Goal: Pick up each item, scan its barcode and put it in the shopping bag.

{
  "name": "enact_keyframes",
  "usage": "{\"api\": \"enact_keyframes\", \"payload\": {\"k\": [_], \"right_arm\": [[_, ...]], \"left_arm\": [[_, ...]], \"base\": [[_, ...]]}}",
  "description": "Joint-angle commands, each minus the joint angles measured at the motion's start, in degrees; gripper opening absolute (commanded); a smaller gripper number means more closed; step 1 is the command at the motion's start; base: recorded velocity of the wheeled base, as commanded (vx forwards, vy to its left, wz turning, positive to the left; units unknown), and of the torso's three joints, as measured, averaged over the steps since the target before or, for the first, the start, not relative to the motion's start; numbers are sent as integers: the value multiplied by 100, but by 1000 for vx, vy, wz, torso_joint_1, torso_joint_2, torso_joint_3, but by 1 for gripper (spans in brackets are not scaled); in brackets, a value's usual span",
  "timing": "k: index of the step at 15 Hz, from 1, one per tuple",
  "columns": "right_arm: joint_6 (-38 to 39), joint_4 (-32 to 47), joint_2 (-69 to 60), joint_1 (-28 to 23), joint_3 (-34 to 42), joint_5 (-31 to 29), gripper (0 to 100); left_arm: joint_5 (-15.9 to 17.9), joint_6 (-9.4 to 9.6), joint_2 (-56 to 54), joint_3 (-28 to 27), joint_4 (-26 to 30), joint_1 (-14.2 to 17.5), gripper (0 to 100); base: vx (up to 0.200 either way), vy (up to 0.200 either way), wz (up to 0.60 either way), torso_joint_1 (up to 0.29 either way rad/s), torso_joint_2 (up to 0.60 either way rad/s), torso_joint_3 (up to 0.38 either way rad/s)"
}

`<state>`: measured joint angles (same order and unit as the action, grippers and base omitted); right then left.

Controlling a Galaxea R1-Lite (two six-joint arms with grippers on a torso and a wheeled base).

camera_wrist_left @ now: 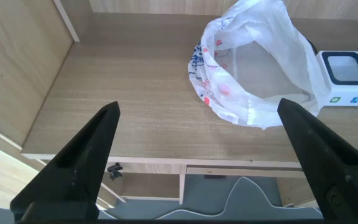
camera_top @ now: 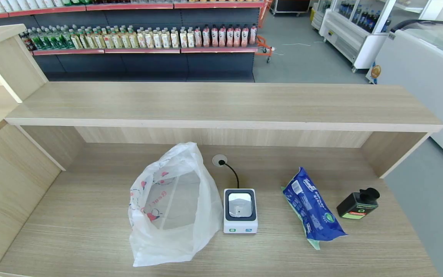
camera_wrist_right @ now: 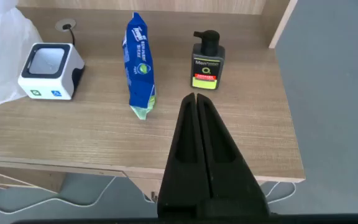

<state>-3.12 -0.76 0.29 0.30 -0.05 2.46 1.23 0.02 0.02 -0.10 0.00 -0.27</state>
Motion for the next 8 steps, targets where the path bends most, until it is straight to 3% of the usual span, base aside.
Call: {"api": "enact_keyframes", "payload": {"k": [1, 2, 3, 5, 8], "right_arm": [[189, -21, 542, 119, -628, 211, 0], [268, -109, 1702, 365, -1445, 290, 0], [259, -513, 2397, 497, -1797, 281, 0], [224, -1260, 3425, 409, -1876, 228, 0], [224, -1559, 4102, 444, -1929, 413, 0]], "left_arm": [[0, -2, -2, 1, 0, 0, 100], [0, -2, -2, 1, 0, 0, 100], [0, -2, -2, 1, 0, 0, 100], [0, -2, -2, 1, 0, 0, 100], [0, -2, -2, 1, 0, 0, 100]], "base": [[0, 0, 0, 0, 0, 0], [0, 0, 0, 0, 0, 0], [0, 0, 0, 0, 0, 0], [0, 0, 0, 0, 0, 0], [0, 0, 0, 0, 0, 0]]}}
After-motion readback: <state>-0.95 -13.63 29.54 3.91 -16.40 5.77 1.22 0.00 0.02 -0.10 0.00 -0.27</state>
